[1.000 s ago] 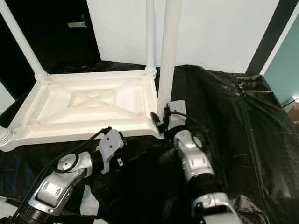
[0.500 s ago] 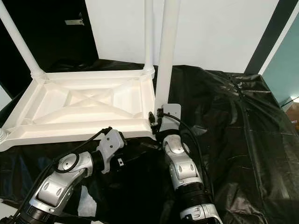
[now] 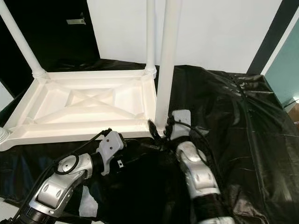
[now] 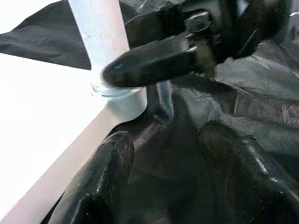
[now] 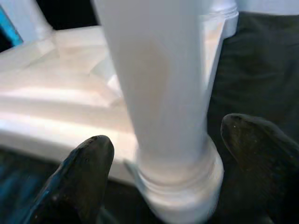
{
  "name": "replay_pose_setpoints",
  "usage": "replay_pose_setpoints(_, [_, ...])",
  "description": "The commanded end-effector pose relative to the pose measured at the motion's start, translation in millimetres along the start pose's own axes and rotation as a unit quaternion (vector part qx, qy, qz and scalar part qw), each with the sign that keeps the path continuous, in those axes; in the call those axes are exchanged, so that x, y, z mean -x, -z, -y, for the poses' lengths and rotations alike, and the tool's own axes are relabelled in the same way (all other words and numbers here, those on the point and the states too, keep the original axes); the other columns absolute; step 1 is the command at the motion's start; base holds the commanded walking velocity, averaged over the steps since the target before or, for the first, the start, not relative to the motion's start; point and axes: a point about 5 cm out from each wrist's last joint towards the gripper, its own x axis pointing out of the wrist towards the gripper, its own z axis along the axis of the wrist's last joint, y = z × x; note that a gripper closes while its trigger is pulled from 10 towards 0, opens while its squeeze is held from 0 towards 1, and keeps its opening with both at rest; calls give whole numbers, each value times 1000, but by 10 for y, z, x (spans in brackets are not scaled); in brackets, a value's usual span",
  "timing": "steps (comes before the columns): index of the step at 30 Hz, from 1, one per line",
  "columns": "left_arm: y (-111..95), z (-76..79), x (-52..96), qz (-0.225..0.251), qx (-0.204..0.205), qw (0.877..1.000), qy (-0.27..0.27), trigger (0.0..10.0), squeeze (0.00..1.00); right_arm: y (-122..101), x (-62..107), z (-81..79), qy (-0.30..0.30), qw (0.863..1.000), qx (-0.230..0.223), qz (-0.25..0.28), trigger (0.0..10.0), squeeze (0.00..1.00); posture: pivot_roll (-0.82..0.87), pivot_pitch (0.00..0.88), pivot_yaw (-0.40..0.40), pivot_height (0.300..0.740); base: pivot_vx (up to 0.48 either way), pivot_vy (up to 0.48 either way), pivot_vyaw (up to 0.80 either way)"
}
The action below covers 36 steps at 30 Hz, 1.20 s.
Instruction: Building children table
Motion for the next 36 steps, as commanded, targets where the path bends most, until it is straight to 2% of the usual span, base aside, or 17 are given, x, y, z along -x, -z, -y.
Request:
replay_pose_setpoints(1, [0,-18,-1,-1,1,1000,-19,10000,0,-17,7,79,-31,1000,0,5,10000,1000,16,0,-37,740,0,0,0])
replay_pose_setpoints(2, [-6,-25,-5,1,2,1000,-20,10000,0,-38,-4,131,-43,999,6,4,10000,1000,14,0,-33,740,0,0,0])
replay_pose_setpoints(4, [-6,-25,-5,1,2,1000,-20,10000,0,-38,-4,131,-43,999,6,4,10000,1000,14,0,-33,740,0,0,0])
replay_pose_setpoints(5, [-8,-28,-7,1,2,1000,-21,10000,0,-62,-15,170,-56,998,13,5,10000,149,14,0,-32,740,0,0,0])
replay_pose_setpoints(6, [-10,-36,-5,1,1,1000,-21,10000,0,-101,-56,219,-72,997,29,3,10000,0,18,0,-32,740,0,0,0])
replay_pose_setpoints(12, [-16,-54,5,0,-2,1000,-22,10000,0,-173,-190,310,-115,991,57,-19,10000,0,23,0,-35,740,0,0,0])
replay_pose_setpoints(14, [-16,-63,6,0,-2,1000,-24,10000,0,-202,-292,326,-136,987,77,-28,10000,0,27,0,-38,740,0,0,0])
replay_pose_setpoints(18, [-18,-77,5,1,-3,1000,-29,10000,0,-232,-402,290,-171,980,97,-34,10000,0,43,0,-46,740,0,0,0])
replay_pose_setpoints(23, [-23,-93,13,1,-5,999,-33,10000,0,-194,-441,237,-199,974,100,-43,10000,0,47,0,-47,740,0,0,0])
replay_pose_setpoints(24, [-19,-98,20,0,-5,999,-34,10000,0,-156,-454,246,-209,971,106,-51,3725,0,47,0,-46,740,0,0,0])
replay_pose_setpoints(25, [-18,-94,20,0,-5,999,-34,10000,0,-145,-463,256,-211,971,103,-51,0,0,46,0,-45,740,0,0,0])
replay_pose_setpoints(32, [-24,-93,4,1,-5,999,-33,10000,0,-112,-475,295,-208,972,97,-53,0,0,45,0,-46,740,0,0,0])
replay_pose_setpoints(36, [-23,-85,14,1,-4,999,-32,10000,0,-48,-409,303,-210,973,80,-56,0,0,46,0,-43,740,0,0,0])
